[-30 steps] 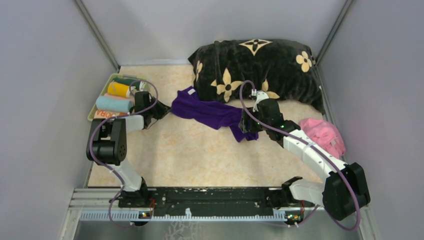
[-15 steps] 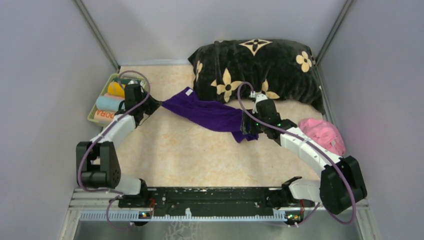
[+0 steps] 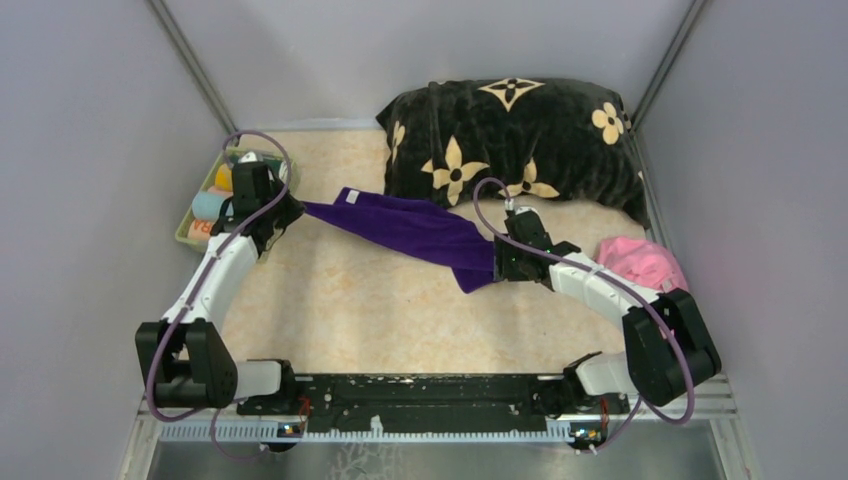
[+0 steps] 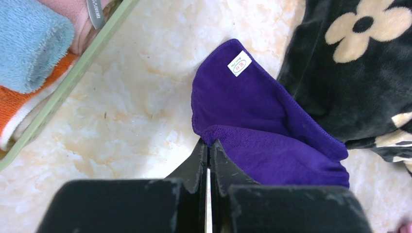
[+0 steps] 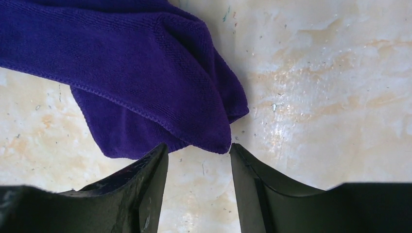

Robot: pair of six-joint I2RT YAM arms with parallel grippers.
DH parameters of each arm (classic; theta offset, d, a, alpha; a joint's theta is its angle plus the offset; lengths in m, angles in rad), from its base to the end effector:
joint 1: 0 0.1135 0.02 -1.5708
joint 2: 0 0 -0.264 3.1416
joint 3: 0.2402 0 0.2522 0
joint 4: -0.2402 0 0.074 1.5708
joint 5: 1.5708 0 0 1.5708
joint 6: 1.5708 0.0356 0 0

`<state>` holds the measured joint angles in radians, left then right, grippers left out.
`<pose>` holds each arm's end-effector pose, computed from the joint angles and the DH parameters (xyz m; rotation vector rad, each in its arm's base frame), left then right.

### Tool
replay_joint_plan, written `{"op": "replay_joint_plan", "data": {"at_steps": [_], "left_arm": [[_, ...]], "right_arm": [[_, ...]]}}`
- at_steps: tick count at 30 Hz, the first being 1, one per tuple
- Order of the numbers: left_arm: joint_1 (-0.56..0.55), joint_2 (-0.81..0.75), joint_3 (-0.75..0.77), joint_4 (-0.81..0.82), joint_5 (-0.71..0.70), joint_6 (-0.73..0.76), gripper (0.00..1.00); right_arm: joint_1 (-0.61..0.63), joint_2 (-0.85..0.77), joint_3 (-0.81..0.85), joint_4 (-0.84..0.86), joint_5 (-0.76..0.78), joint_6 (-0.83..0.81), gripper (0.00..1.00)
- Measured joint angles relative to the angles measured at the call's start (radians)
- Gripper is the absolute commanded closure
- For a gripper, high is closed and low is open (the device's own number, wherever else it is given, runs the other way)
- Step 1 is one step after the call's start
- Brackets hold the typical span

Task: Roll the towels
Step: Fold the towel at the center of the board.

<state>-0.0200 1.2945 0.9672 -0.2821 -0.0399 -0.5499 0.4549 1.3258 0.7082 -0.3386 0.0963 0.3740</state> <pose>0.2890 -0.0044 0.2828 -0.5963 2.1107 -0.2795 0.2292 0.1083 0.1873 -0.0637 2.5330 0.2120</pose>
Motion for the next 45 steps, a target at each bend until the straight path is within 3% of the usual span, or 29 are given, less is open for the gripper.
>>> {"op": "replay_joint_plan", "data": {"at_steps": [13,22,28,38,41,45], "left_arm": [[0.011,-0.001,0.021,-0.040,0.003,0.084,0.98],[0.019,-0.001,0.031,-0.049,0.017,0.087,0.98],[0.024,-0.001,0.158,-0.084,0.019,0.087,0.99],[0.033,0.047,0.532,-0.101,0.088,0.072,0.97],[0.033,0.010,0.532,-0.111,0.106,0.072,0.97],[0.034,-0.126,0.391,-0.118,0.138,0.061,0.96]], "right_arm": [[0.000,0.063,-0.041,0.064,0.011,0.028,0.59],[0.000,0.063,-0.037,0.060,0.080,0.021,1.00],[0.000,-0.044,0.094,-0.063,0.220,-0.017,1.00],[-0.002,-0.169,0.543,-0.117,0.483,-0.219,1.00],[-0.002,-0.240,0.550,-0.131,0.489,-0.243,1.00],[-0.002,-0.385,0.480,-0.163,0.449,-0.230,1.00]]}}
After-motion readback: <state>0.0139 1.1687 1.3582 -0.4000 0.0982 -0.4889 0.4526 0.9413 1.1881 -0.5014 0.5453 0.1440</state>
